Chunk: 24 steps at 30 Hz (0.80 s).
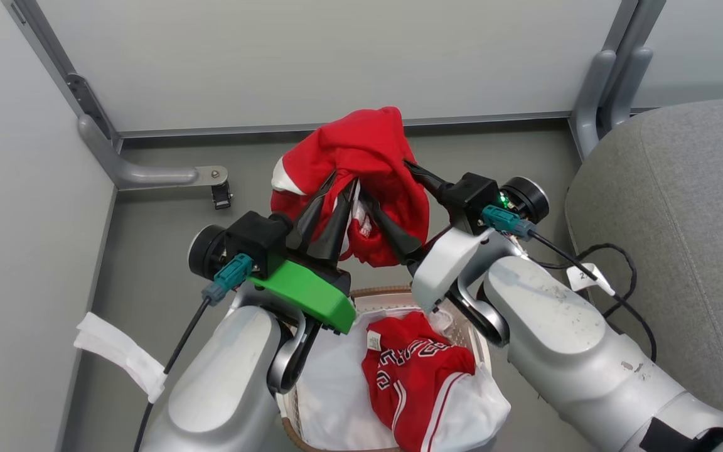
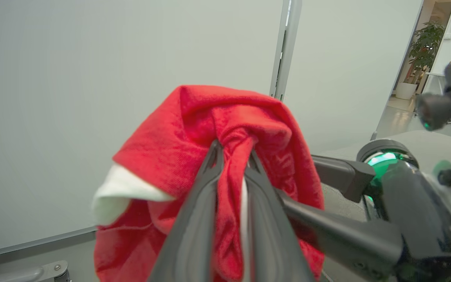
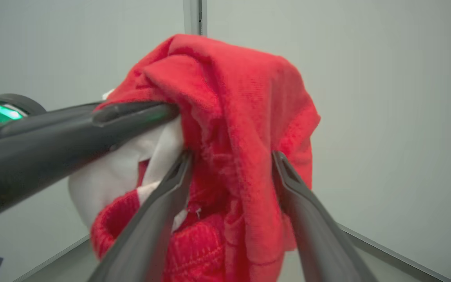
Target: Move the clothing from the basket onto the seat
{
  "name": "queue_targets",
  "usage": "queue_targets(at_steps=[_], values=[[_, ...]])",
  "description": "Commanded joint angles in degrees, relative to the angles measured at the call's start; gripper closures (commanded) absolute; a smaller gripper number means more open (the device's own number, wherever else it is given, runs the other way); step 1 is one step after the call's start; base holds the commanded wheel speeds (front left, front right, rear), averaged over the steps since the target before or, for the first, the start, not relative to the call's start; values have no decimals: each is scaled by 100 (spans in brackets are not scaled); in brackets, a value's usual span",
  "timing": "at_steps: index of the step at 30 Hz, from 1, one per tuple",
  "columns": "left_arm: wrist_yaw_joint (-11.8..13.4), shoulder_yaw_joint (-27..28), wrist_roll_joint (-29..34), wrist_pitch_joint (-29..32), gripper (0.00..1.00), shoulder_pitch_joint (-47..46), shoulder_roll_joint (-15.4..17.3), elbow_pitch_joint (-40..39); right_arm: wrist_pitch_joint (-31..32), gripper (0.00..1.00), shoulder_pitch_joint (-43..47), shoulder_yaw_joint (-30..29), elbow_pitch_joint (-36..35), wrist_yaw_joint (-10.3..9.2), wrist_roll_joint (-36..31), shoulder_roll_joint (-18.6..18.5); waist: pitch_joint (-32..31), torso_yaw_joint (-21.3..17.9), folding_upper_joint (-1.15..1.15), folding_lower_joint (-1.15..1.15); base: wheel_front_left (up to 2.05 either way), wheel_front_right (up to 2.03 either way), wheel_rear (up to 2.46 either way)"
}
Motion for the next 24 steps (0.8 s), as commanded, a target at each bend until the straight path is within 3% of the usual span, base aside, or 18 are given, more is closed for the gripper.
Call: queue_targets(at_steps=[1,9,10,11,12,21,22,23,24], values=[[-22,-29,-35,-22,100,-6,-1,-21,-9,0,-142,40,141,-6,-86,-24,8,9,0,0,0,0,0],[-25,-216,-141,-23,100,-94,-2,-103,90,0,-487,527,685,-6,114,-22,77,96,0,0,0,0,0],[-27,-231,-161,-23,100,-102,-3,-111,83,18,-508,561,720,-6,143,-21,84,108,0,0,0,0,0],[-28,-245,-165,-23,100,-109,-3,-116,65,81,-541,596,757,-6,185,-20,91,122,0,0,0,0,0],[-29,-248,-162,-23,100,-111,-2,-116,51,100,-564,611,772,-6,236,-19,97,132,0,0,0,0,0],[34,-79,2,-22,100,-46,0,24,-15,100,-411,243,659,-6,373,-25,134,55,0,0,0,0,0],[35,-57,28,-21,84,-17,0,31,-16,100,-353,144,585,-6,345,-26,137,24,0,0,0,0,0],[43,-23,56,-21,53,13,1,29,-16,100,-282,48,515,-6,323,-25,142,-11,0,0,0,0,0],[53,6,108,-19,3,63,3,59,-17,100,-195,-82,432,-6,296,-26,143,-64,0,0,0,0,0]])
